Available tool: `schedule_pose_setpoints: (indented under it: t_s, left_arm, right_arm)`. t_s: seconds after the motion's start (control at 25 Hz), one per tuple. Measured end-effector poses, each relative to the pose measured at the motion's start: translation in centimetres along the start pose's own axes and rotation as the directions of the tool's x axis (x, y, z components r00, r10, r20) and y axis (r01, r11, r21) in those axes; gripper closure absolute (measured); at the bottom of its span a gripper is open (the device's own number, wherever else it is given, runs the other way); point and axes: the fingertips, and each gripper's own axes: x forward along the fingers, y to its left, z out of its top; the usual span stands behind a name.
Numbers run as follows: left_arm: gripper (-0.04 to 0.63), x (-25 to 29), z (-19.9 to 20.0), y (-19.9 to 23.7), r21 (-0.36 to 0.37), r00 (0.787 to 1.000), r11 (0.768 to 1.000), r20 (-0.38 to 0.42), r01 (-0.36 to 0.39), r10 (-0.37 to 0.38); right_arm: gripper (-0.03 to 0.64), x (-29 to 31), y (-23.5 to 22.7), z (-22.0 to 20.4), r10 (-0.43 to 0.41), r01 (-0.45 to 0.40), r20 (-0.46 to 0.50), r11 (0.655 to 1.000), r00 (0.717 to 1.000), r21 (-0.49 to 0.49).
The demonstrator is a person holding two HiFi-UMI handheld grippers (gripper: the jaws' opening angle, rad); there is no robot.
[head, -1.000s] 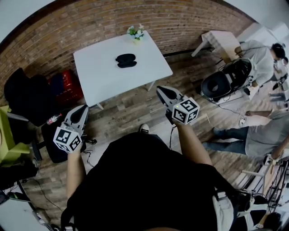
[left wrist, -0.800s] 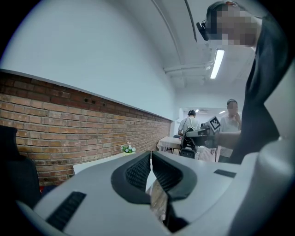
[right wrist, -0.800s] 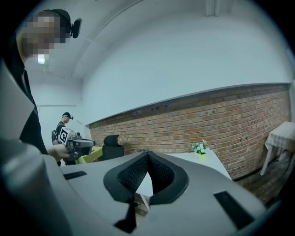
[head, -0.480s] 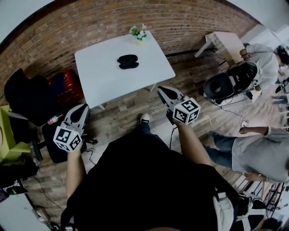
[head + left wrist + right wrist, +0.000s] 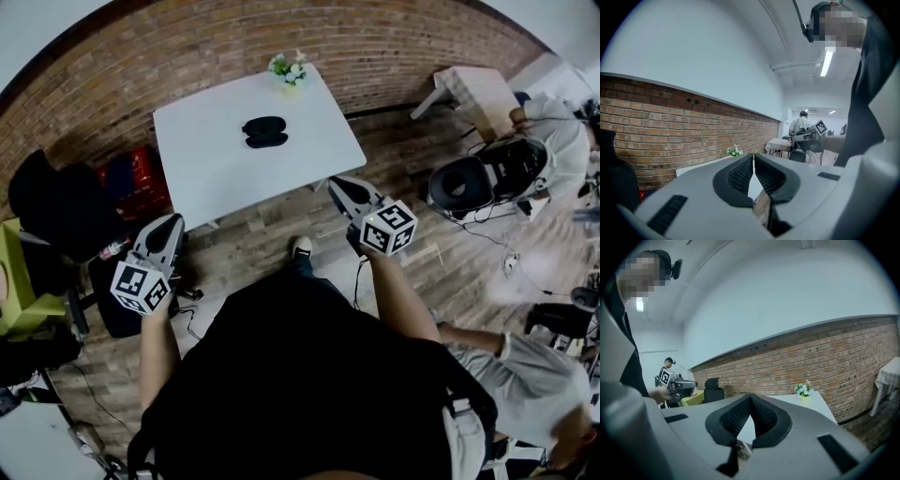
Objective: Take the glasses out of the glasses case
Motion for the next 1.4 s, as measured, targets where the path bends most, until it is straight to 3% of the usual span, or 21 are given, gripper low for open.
schedule_pose_setpoints:
  t_s: [1.4]
  left_arm:
    - [0.577, 10.1, 0.6, 3.2, -0.044, 0.999, 0.998, -0.024, -0.034, 0.033]
  right_arm:
    - [0.601, 4.8, -9.8, 1.8, 0.034, -0.033, -0.053, 0.999, 0.998, 0.020]
